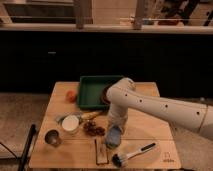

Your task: Place sponge in plastic cup

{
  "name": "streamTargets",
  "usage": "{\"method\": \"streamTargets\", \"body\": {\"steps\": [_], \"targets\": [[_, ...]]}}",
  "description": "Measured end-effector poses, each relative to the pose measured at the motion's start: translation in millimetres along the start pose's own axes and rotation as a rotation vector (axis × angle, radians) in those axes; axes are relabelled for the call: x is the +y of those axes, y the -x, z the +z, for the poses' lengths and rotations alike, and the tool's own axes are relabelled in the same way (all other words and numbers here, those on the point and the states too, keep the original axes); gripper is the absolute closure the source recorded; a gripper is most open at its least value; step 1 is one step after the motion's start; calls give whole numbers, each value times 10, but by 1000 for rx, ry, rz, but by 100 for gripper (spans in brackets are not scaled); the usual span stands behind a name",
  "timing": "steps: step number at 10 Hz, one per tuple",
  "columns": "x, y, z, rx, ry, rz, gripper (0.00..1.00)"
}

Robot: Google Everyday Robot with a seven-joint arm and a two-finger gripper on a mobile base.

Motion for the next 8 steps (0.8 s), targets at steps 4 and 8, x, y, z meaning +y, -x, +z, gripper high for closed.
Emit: {"method": "streamTargets", "body": {"steps": [4,8], "targets": [[-90,226,128,-56,49,-134,53],[-158,198,101,-52,62,-156,20]]}}
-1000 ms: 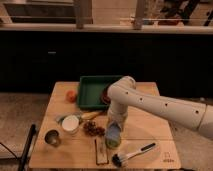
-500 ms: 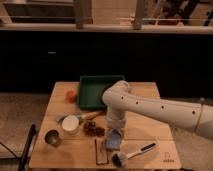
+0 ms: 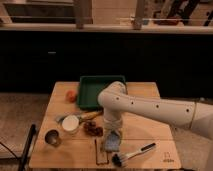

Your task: Place sponge in plastic cup

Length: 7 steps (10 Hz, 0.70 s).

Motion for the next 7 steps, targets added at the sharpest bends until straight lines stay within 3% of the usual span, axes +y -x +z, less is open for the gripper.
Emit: {"method": "streamTargets", "body": {"steps": [7], "targets": [[25,-182,-127,27,14,10,20]]}}
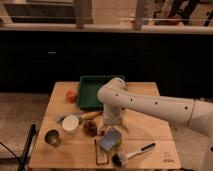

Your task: Place sponge in plastic cup

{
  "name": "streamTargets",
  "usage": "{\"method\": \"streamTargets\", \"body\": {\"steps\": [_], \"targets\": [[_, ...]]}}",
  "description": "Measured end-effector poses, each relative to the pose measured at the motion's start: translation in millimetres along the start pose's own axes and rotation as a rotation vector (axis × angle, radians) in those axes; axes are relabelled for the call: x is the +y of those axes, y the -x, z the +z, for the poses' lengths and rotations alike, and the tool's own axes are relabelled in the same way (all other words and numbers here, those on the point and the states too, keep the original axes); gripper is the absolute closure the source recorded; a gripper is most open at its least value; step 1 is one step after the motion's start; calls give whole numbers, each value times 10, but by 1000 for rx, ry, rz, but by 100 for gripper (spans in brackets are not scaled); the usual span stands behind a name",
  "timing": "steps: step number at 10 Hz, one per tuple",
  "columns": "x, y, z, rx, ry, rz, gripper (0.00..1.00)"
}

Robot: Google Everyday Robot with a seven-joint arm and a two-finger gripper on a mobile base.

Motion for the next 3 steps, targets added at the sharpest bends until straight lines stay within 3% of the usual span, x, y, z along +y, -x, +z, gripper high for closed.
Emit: {"method": "streamTargets", "body": {"steps": [3], "targets": [[77,-226,-124,15,-10,57,20]]}}
